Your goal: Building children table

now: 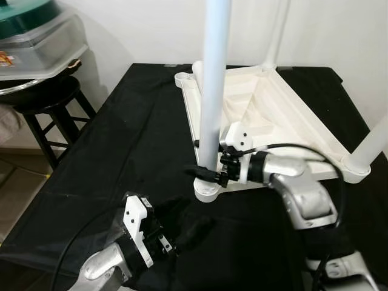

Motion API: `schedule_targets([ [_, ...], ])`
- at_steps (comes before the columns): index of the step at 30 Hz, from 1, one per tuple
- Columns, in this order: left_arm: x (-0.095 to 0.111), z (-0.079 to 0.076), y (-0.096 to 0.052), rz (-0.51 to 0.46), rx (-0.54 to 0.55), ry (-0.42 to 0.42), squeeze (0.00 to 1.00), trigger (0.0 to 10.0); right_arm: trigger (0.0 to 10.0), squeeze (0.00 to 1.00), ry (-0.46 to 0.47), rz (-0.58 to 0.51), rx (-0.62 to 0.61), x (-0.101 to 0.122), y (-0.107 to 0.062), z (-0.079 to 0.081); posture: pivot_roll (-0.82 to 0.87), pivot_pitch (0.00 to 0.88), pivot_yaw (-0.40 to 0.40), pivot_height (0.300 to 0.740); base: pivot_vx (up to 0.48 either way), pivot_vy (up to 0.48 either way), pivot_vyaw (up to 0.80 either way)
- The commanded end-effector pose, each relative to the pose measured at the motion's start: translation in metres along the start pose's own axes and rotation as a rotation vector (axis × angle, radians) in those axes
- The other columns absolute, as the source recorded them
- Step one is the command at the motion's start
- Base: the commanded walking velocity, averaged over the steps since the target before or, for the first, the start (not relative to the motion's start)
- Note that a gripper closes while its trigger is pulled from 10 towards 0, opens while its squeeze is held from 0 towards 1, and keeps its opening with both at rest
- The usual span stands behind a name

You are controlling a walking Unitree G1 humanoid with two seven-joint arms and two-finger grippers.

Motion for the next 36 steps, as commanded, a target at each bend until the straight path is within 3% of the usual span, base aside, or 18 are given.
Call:
schedule_targets([
  [1,-0.006,-0.001,-0.002,0.029,0.006,-0.014,0.00,10.0,10.0,0.00,0.005,0.003,0.118,-0.001,0.005,0.006,0.00,0.164,0.028,0.740,0.000,0.000,0.00],
  [7,-0.006,-0.001,-0.002,0.030,0.012,-0.009,0.00,10.0,10.0,0.00,0.032,0.025,0.183,-0.004,0.004,-0.009,0.01,0.167,0.026,0.740,0.000,0.000,0.00],
  [8,-0.006,-0.001,-0.002,0.030,0.012,-0.008,0.00,10.0,4.4,0.00,0.048,0.024,0.205,-0.004,0.004,-0.011,0.01,0.168,0.025,0.740,0.000,0.000,0.00],
  [9,-0.006,-0.001,-0.002,0.030,0.012,-0.008,0.00,10.0,4.4,0.00,0.048,0.024,0.205,-0.004,0.004,-0.011,0.01,0.168,0.025,0.740,0.000,0.000,0.00],
  [10,-0.006,-0.001,-0.002,0.030,0.012,-0.008,0.00,10.0,0.0,0.00,0.065,0.020,0.232,-0.004,0.004,-0.014,0.01,0.171,0.026,0.740,0.000,0.000,0.00],
  [19,-0.005,-0.003,-0.004,0.030,0.009,-0.011,0.00,10.0,0.0,0.00,0.099,0.033,0.278,-0.007,-0.001,-0.020,0.01,0.178,0.026,0.740,0.000,0.000,0.00],
  [24,-0.004,-0.003,-0.004,0.028,0.009,-0.013,0.00,10.0,0.0,0.00,0.084,0.021,0.215,-0.012,-0.004,-0.020,0.00,0.185,0.028,0.740,0.000,0.000,0.00],
  [27,-0.004,-0.002,-0.004,0.028,0.009,-0.015,0.00,10.0,0.0,0.00,0.071,0.009,0.042,-0.019,-0.009,-0.025,-0.01,0.190,0.033,0.740,0.000,0.000,0.00],
  [30,-0.004,-0.002,-0.005,0.028,0.008,-0.015,0.00,10.0,0.0,0.00,0.071,0.008,-0.037,-0.022,-0.009,-0.027,-0.02,0.191,0.033,0.740,0.000,0.000,0.00],
  [31,-0.004,-0.002,-0.005,0.029,0.007,-0.016,0.00,10.0,0.0,0.00,0.088,0.011,-0.131,-0.028,-0.007,-0.029,-0.02,0.191,0.027,0.740,0.000,0.000,0.00],
  [33,-0.004,0.000,-0.005,0.029,0.008,-0.015,0.00,10.0,0.0,0.00,0.106,0.026,-0.434,-0.048,0.005,-0.021,-0.02,0.188,0.024,0.740,0.000,0.000,0.00],
  [34,-0.004,0.000,-0.005,0.029,0.008,-0.015,0.00,10.0,0.0,0.00,0.106,0.026,-0.434,-0.048,0.005,-0.021,-0.02,0.188,0.024,0.740,0.000,0.000,0.00],
  [35,-0.004,0.001,-0.005,0.029,0.010,-0.014,0.00,10.0,0.0,0.00,0.187,0.021,-0.650,-0.061,0.007,-0.013,-0.03,0.188,0.032,0.740,0.000,0.000,0.00],
  [36,-0.004,0.002,-0.005,0.029,0.012,-0.012,0.00,10.0,0.0,0.00,0.227,0.030,-0.718,-0.072,0.015,0.004,-0.02,0.191,0.037,0.740,0.000,0.000,0.00],
])
Point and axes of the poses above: a point about 5 cm out from each wrist's last joint towards the gripper, its own y axis pointing out of the wrist towards the gripper, its own x axis along the axis of the wrist's last joint, z = x × y, the point moved 1 cm from there along y, pointing out of the wrist towards the gripper, and after that the axes turned 10 degrees about y, right-handed, at the moved point
